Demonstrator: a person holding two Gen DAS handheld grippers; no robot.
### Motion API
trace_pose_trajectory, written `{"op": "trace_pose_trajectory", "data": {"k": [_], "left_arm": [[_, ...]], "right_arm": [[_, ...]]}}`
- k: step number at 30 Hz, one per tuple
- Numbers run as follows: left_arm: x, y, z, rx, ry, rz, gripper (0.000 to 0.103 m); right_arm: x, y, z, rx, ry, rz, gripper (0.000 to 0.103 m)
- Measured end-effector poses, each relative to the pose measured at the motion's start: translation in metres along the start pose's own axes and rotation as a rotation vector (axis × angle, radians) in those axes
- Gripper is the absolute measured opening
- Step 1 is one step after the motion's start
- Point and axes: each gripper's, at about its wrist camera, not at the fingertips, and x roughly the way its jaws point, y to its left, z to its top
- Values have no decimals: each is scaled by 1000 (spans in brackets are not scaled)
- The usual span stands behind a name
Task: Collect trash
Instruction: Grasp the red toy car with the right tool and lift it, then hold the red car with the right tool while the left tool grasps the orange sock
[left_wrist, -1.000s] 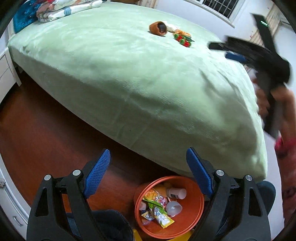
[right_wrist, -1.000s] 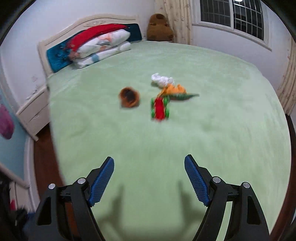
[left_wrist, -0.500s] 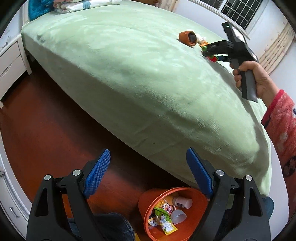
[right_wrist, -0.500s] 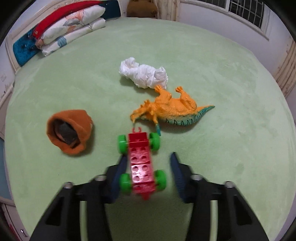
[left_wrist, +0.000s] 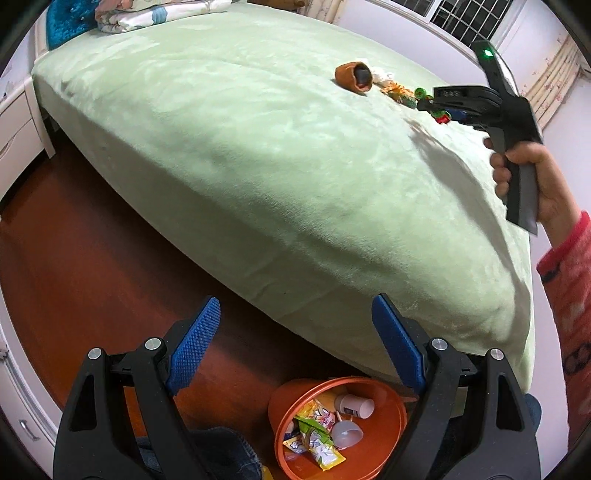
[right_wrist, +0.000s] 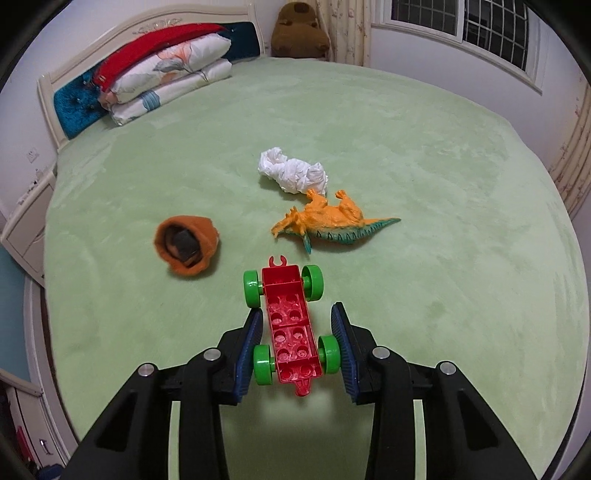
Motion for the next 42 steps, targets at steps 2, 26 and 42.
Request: {"op": "trace_pose_trajectory", "data": {"k": [2, 26, 42], "left_arm": [[0, -2, 3, 2, -2, -2, 82], [117, -68, 242, -99, -105, -103, 82], [155, -71, 265, -98, -28, 42, 30]], "right_arm": [[-14, -1, -9, -11, -17, 8, 38], [-155, -18, -173, 11, -175, 204, 38], [-156, -12, -196, 36, -142, 258, 38]]}}
